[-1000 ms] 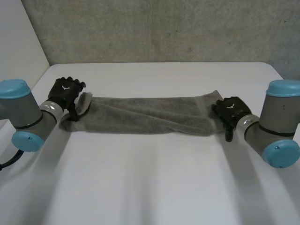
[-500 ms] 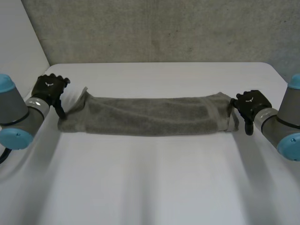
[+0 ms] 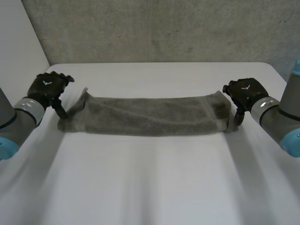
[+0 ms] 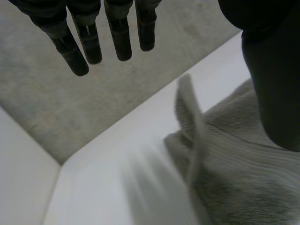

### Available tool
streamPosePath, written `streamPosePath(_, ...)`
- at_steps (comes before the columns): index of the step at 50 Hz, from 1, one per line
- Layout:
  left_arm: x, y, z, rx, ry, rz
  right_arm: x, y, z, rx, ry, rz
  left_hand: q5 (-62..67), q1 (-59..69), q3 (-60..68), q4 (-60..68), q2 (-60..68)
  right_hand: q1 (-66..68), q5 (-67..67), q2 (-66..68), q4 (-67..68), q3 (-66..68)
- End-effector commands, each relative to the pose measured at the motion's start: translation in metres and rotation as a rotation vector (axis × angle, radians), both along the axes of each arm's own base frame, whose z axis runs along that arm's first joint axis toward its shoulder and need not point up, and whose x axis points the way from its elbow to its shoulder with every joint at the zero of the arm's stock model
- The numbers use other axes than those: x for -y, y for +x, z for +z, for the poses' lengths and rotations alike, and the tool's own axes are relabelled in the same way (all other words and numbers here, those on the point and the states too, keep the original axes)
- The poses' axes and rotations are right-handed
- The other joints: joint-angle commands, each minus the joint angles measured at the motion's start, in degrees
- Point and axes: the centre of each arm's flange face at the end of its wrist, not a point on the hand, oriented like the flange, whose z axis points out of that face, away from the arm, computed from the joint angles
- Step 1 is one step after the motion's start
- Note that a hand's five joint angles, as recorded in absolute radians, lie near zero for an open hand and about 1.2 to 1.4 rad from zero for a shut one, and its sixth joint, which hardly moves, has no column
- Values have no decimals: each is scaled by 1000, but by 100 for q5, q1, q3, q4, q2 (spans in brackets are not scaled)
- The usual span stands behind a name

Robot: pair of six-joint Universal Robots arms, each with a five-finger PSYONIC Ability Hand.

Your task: Fold the towel.

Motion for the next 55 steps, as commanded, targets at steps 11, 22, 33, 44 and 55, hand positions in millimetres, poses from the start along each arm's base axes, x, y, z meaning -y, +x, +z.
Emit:
streamPosePath(11, -11, -24, -36, -4, 82, -237, 27, 3, -48, 180, 103, -49, 753, 801, 800, 717, 772, 1233, 1202, 1270, 1265, 1273)
streamPosePath(22, 25, -18, -57, 62, 31, -147, 33, -2, -52, 152, 97, -59, 769, 818, 816, 734, 789, 1217, 1185, 1253, 1249, 1256)
streamPosePath(33, 48, -6, -71, 88, 30, -18, 30, -15, -57, 23, 123, -47, 753, 801, 800, 717, 772, 1183, 1151, 1220, 1215, 1223)
streamPosePath(44, 38, -8, -64, 90, 57, -24, 26, -11, -63, 24, 143, -35, 736, 784, 783, 700, 755, 1200, 1168, 1236, 1232, 1239)
streamPosePath(55, 26, -8, -54, 87, 64, -28, 28, -13, -69, 14, 153, -38, 702, 750, 749, 667, 722, 4925, 4893, 4962, 4957, 4965)
